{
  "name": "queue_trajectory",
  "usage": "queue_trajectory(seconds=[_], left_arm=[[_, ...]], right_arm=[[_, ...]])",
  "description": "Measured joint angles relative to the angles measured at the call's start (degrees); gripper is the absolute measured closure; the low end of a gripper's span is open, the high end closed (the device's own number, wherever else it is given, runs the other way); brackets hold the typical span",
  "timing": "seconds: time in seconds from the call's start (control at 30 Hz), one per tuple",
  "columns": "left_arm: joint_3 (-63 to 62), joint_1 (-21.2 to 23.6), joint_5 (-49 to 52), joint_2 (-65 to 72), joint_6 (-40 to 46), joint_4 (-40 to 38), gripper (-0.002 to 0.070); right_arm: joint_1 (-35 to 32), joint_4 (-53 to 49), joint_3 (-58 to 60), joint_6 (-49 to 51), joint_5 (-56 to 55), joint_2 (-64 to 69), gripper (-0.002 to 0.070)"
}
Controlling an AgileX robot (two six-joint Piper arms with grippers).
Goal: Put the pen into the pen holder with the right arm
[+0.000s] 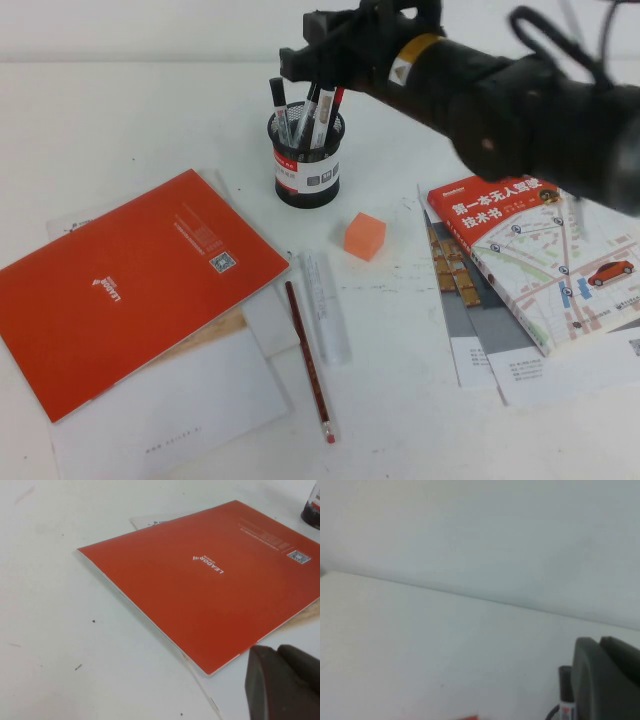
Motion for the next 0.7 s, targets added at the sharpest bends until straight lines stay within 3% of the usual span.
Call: queue_trajectory(seconds=[0.3, 0.53, 0.7], left_arm=[[0.0, 0.0, 0.0, 0.0, 0.0, 0.0, 0.0678], [0.0, 0.0, 0.0, 0.0, 0.0, 0.0, 0.0678], [0.0, 0.0, 0.0, 0.0, 0.0, 0.0, 0.0677]], right_arm=[[5.5, -3.4, 24.4, 0.0, 1.0, -27.0, 0.0695], [4.6, -6.8, 39.0, -0.1, 13.3, -44.1, 0.0695], [2.5, -11.6, 50.7, -0.1, 14.2, -57.7, 0.0695]])
